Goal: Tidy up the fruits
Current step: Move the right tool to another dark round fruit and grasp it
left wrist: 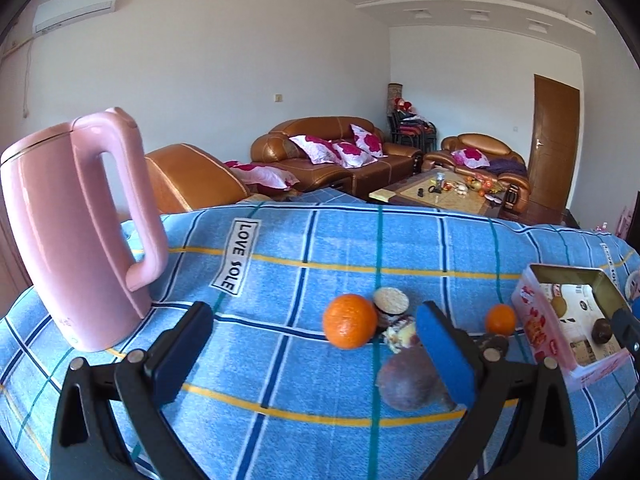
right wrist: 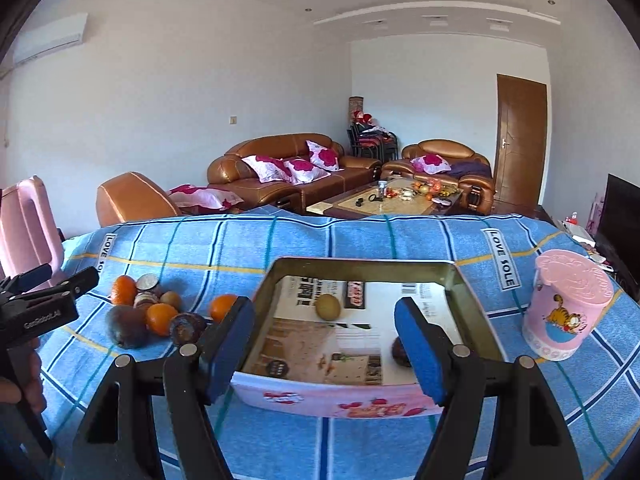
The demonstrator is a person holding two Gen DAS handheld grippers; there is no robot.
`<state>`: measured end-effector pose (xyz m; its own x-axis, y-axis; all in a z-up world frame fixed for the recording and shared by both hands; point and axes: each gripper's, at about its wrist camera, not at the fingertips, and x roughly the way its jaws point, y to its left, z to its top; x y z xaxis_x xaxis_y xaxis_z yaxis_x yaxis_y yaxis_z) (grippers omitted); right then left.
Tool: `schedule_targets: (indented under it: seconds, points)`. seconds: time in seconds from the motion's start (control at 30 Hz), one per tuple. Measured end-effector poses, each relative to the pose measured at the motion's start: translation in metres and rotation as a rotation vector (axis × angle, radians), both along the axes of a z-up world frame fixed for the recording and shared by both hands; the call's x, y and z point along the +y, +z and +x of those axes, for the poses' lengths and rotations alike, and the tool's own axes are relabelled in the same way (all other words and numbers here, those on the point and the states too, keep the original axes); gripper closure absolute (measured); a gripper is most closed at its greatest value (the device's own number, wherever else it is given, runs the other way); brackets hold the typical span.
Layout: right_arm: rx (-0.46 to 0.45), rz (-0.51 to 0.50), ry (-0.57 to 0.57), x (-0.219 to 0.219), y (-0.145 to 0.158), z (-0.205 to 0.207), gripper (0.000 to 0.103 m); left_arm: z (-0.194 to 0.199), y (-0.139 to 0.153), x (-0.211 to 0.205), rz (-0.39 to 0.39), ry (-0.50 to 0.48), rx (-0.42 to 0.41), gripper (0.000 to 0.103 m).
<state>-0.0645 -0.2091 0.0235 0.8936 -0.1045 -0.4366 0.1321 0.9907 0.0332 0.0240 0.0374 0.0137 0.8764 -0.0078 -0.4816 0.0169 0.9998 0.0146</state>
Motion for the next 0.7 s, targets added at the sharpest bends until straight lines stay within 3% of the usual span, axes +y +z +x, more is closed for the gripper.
schedule_targets:
  seconds: [0.23, 0.43, 0.53, 0.7]
  points:
    - [0.074, 0.012, 0.127, 0.057, -0.007, 0.026, 0.029, 0.014, -0.006, 0.034, -0.016, 0.133, 0.033, 0.0]
    - [0.165, -0.092, 0.201, 0.103, -0.024, 0.045, 0.03, 0.018, -0.009, 0.049, -0.048, 0.158, 0.053, 0.0]
    - [0.216, -0.116, 0.203, 0.107, -0.03, 0.055, 0.042, 0.017, -0.01, 0.049, -0.055, 0.149, 0.06, 0.0]
    - [0.29, -0.118, 0.182, 0.1, -0.039, 0.073, 0.042, 0.02, -0.009, 0.049, -0.06, 0.139, 0.068, 0.0]
